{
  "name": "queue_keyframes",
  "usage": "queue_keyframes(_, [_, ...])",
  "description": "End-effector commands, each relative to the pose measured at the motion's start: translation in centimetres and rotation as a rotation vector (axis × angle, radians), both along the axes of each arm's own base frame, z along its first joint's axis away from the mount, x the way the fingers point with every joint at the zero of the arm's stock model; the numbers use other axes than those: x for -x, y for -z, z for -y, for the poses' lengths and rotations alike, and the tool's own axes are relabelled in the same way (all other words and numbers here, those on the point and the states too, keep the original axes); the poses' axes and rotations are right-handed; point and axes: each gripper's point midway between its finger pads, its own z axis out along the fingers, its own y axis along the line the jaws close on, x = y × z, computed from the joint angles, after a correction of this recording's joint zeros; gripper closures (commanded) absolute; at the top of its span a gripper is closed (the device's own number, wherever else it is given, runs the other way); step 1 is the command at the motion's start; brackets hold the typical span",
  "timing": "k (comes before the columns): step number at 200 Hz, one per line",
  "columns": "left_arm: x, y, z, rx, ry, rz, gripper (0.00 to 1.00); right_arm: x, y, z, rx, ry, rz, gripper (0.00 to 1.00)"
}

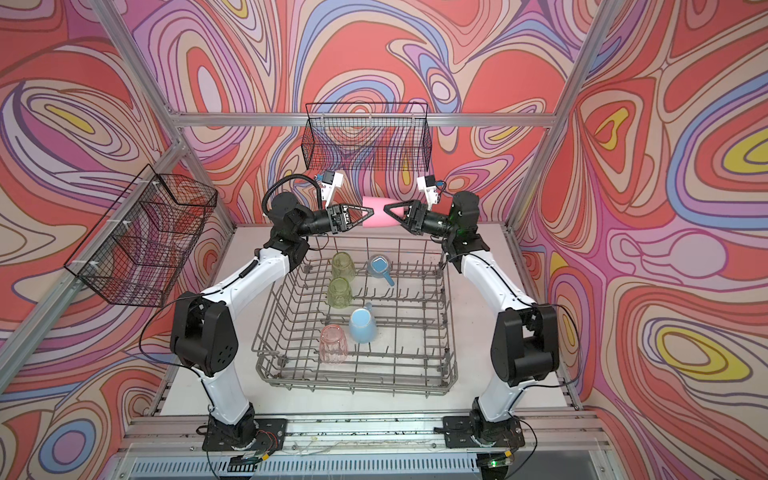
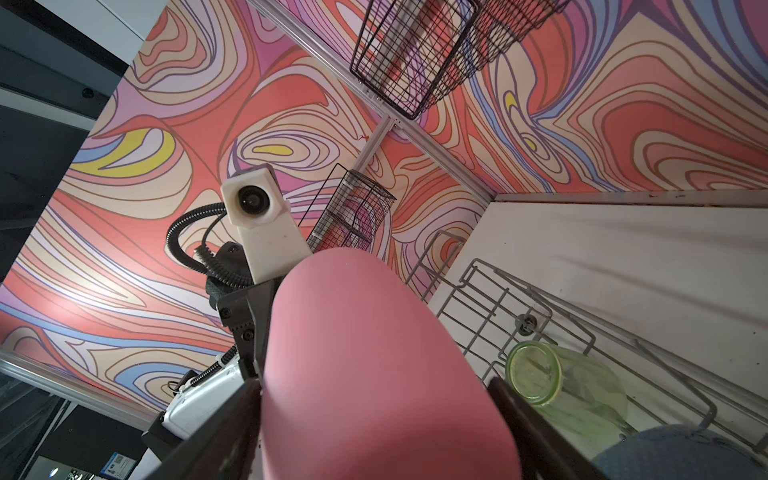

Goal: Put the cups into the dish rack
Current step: 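Grasp the opaque pink cup with the right gripper, then open the left gripper and pull it back from the cup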

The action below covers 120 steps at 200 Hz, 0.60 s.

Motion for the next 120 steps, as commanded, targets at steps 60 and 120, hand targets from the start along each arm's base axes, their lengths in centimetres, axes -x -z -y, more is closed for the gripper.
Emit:
queue_keyframes(60, [1.0, -0.9, 0.6, 0.014, 0.065, 0.045, 1.0, 0.5, -0.8, -0.3, 0.039, -0.026, 0.069, 0.14])
queue_keyframes(120, [-0.1, -0.5, 0.7, 0.023, 0.031, 0.035, 1.0, 1.1, -0.3, -0.3, 0.027, -0.041, 0.063, 0.15])
